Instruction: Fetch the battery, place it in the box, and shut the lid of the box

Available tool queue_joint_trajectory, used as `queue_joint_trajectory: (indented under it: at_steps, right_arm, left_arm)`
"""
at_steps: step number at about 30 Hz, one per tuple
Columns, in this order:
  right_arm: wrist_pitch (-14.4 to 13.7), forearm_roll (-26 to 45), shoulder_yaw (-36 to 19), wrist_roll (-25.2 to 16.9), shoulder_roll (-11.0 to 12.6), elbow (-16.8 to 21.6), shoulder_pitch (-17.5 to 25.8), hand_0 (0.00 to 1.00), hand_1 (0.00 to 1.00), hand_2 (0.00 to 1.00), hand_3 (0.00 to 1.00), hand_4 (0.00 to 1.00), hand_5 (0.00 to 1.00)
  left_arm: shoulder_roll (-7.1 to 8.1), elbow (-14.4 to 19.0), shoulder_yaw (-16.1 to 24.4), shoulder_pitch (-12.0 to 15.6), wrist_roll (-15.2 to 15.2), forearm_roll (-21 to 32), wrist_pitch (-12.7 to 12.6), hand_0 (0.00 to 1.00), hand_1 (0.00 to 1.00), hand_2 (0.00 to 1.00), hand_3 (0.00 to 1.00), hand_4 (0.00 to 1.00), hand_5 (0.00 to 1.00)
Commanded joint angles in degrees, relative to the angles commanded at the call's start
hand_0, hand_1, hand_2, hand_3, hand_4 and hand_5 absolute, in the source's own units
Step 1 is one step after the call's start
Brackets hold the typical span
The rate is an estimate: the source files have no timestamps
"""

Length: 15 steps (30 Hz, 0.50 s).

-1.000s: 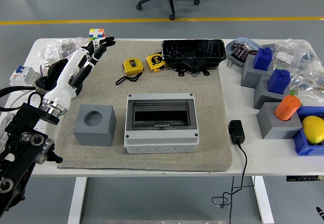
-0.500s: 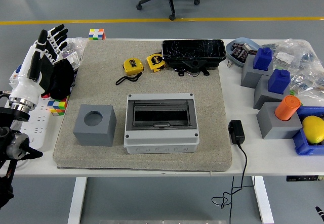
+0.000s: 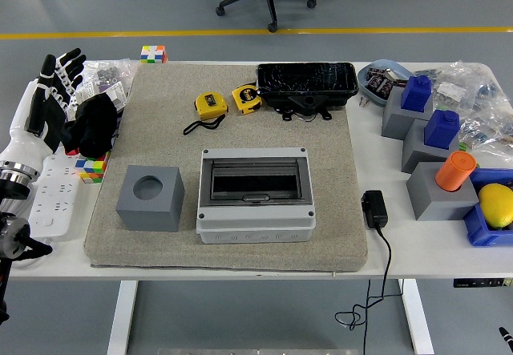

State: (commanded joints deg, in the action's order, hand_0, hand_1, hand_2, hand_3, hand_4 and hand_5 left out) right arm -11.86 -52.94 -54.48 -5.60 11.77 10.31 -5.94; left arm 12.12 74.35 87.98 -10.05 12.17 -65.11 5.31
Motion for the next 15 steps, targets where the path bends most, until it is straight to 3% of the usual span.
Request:
queue_joint_trajectory:
  at_steps: [15]
  right_arm:
    - [0.00, 0.63, 0.51, -0.35, -0.25, 0.08, -0.10, 0.827, 0.814, 0.789, 0.812, 0.998, 0.998]
  left_arm:
    - [0.10, -0.76, 0.30, 0.08, 0.51, 0.88, -0.18, 0.978, 0.946, 0.899, 0.863, 0.998, 0.998]
